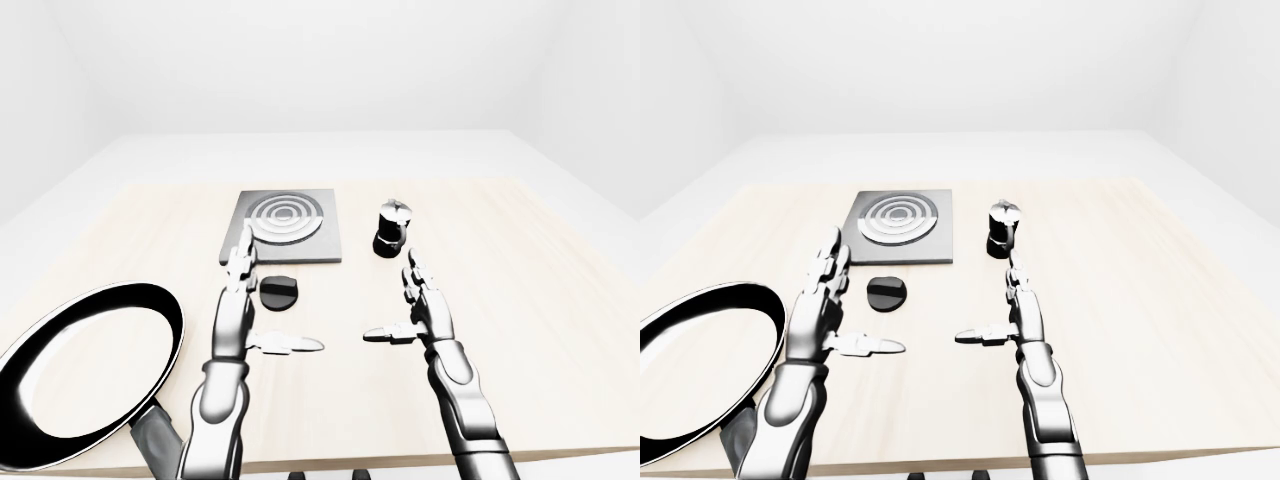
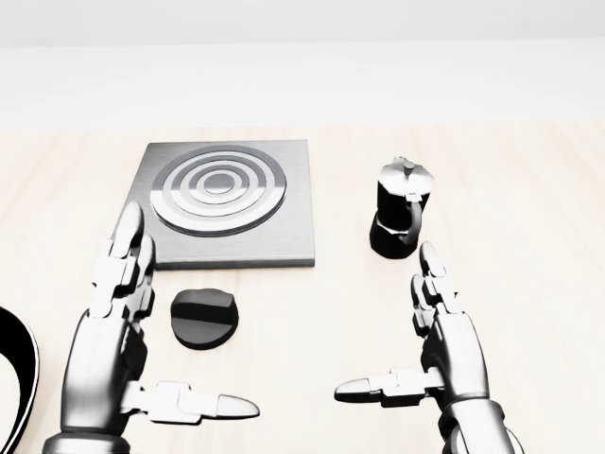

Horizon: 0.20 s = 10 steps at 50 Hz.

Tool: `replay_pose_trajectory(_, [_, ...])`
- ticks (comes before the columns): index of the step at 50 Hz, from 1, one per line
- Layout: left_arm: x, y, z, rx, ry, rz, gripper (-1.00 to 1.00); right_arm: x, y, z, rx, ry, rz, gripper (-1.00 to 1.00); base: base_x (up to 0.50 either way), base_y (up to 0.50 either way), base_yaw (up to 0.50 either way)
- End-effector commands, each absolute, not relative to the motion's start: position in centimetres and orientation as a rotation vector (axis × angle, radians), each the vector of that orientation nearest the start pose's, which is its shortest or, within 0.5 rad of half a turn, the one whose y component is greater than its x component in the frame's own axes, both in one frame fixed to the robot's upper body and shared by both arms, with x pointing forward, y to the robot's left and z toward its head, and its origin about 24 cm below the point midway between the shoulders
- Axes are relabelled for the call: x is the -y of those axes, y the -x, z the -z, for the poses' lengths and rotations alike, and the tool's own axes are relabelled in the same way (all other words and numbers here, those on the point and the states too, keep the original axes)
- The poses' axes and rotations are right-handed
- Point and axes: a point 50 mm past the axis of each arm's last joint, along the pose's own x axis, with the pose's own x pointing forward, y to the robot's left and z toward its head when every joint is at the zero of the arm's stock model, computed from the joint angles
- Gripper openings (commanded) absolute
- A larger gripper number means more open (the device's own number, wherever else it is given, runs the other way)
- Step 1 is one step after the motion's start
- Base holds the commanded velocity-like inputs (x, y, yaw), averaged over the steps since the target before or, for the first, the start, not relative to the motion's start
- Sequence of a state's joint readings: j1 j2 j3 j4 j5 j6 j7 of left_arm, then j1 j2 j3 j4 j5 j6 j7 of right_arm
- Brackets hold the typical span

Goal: Turn on the stove.

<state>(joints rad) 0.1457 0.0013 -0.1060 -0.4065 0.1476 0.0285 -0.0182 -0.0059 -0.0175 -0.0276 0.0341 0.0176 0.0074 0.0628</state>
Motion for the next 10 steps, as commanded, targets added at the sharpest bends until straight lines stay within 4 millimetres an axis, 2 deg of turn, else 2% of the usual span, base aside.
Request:
replay_pose_trajectory(1, [-14.2, -20.7, -13.2, 0.344, -0.133, 0.022, 1.00, 15.6, -25.4, -3.4, -0.036, -0.002, -0.037, 1.00, 0.00, 0.00, 0.00])
replay_pose_trajectory(10, [-14.8, -20.2, -14.7, 0.411, -0.130, 0.005, 1.00, 15.6, -25.5, -3.5, -0.036, -0.002, -0.035, 1.00, 0.00, 0.00, 0.00])
